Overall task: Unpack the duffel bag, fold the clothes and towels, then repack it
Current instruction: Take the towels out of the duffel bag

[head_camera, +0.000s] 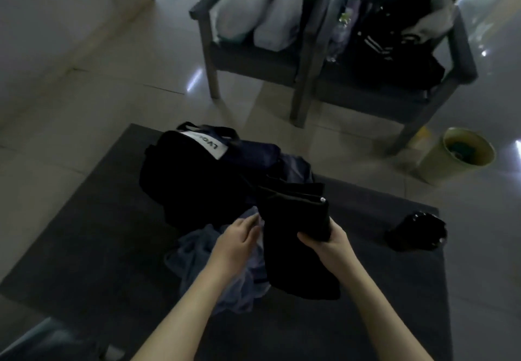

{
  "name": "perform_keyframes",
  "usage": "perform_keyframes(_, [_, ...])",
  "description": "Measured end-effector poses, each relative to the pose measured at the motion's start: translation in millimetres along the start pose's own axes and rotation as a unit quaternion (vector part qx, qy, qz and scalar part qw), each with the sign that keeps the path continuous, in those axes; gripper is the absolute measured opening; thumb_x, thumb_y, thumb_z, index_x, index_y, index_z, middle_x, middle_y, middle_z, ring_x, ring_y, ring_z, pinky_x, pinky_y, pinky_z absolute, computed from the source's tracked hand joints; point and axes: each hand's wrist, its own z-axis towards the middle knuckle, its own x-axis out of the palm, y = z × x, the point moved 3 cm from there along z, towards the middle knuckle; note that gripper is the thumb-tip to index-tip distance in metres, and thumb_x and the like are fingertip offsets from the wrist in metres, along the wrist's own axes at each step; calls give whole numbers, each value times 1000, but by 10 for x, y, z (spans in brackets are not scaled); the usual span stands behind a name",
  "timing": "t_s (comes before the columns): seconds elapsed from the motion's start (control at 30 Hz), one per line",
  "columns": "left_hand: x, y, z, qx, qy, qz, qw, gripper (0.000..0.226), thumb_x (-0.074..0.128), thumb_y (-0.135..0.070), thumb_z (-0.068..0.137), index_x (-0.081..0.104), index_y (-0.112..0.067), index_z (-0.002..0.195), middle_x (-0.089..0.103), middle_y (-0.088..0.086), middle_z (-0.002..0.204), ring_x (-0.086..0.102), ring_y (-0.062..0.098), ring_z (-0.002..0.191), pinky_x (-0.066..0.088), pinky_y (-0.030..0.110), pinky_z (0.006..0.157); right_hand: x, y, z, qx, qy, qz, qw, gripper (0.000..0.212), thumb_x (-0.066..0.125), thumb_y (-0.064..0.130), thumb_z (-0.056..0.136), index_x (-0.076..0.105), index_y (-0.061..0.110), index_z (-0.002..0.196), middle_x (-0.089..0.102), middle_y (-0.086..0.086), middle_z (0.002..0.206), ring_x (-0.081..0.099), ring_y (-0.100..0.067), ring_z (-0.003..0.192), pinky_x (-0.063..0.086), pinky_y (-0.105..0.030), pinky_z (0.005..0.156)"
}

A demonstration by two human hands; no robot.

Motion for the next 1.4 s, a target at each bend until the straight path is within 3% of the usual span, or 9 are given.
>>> perform_keyframes(0.27, [-1323,829,352,-59,-68,15,996,39,46,-29,99,50,-16,136,51,-2,135,48,16,123,41,35,101,1064,675,564,-90,68,-160,981,57,79,17,72,58,43,118,70,17,96,64,-1,95,49,-23,86])
perform_keyframes(0.37, [-1627,1019,601,-67,-81,40,994,36,46,-24,98,53,-17,133,52,-3,132,51,18,121,43,38,99,1402,859,807,-104,109,-240,959,59,76,22,75,55,38,128,70,10,103,64,-10,102,50,-28,89])
perform_keyframes(0.57, [-1893,1310,936,-78,-65,125,987,41,42,-19,98,50,-15,137,46,-4,141,45,21,125,40,37,101,1866,1051,1199,-119,173,-424,881,60,71,30,81,47,38,135,64,4,120,59,-18,110,46,-28,87])
perform_keyframes(0.87, [-1909,1547,1219,-77,-67,163,981,41,43,-22,97,49,-21,137,44,-5,144,35,19,133,32,35,102,2156,1069,1442,-147,340,-517,772,50,67,26,84,52,37,131,62,11,122,55,-14,114,45,-29,89])
perform_keyframes(0.93, [-1903,1594,1223,-76,-51,201,975,44,44,-19,95,47,-22,139,43,-5,145,34,19,134,32,35,102,2230,1042,1483,-173,315,-526,771,49,64,24,85,52,35,131,62,10,124,53,-16,116,46,-33,90])
perform_keyframes(1.03, [-1886,1641,1225,-68,-37,268,960,49,47,-18,91,43,-20,140,43,-3,145,32,19,135,31,34,104,2289,1006,1614,-192,192,-541,796,53,58,21,87,45,31,138,60,1,126,53,-23,116,46,-37,87])
perform_keyframes(1.17, [-1840,1673,1237,-53,-42,323,944,42,48,-26,92,47,-19,133,49,-2,136,36,20,131,33,35,102,2348,1000,1756,-208,77,-500,837,49,57,23,86,50,28,134,67,-1,110,59,-26,103,46,-35,74])
perform_keyframes(1.27, [-1802,1705,1238,-47,-55,366,928,40,50,-24,90,48,-20,130,49,-2,133,37,20,128,33,33,98,2406,997,1788,-231,20,-489,841,41,56,21,86,55,26,127,69,-4,95,62,-29,90,36,-31,59])
perform_keyframes(1.4, [-1751,1727,1309,-36,-61,433,899,41,50,-20,89,48,-21,130,50,-2,126,39,22,120,32,33,94,2445,980,1832,-222,-25,-493,841,33,55,21,87,59,23,120,68,-9,85,62,-31,79,31,-29,57])
